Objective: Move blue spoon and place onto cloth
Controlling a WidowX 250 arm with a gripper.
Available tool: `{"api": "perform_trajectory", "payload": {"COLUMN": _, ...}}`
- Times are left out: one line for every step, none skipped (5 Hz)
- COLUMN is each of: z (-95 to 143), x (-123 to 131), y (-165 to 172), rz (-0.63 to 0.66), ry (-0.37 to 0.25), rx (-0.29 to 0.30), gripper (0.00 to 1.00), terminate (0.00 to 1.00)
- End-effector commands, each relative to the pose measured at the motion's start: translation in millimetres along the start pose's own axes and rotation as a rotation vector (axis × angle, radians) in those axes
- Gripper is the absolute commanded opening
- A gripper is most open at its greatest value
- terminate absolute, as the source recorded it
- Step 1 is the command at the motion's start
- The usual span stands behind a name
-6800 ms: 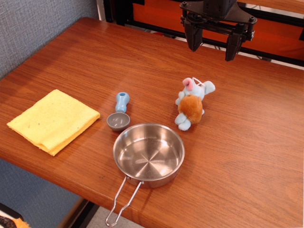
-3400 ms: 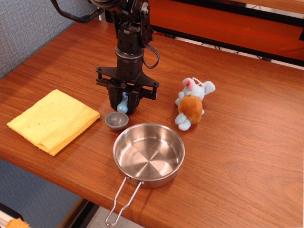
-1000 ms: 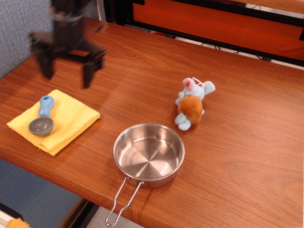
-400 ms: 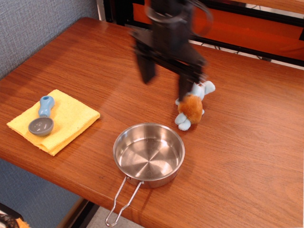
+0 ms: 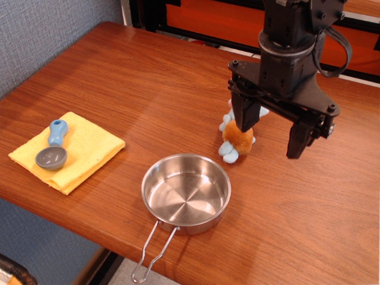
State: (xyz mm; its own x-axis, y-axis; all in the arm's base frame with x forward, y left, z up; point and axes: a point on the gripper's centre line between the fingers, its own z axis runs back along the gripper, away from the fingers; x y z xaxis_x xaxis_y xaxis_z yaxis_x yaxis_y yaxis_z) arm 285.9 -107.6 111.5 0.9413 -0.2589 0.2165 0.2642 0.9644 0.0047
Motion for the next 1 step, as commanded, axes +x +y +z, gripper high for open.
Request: {"api": "perform_trajectory", "payload": {"z": 26.3, "x": -12.0, "y": -18.2, "rz": -0.016, "ry": -0.078, "rx": -0.006, "gripper": 1.0, "terminate": 1.0}}
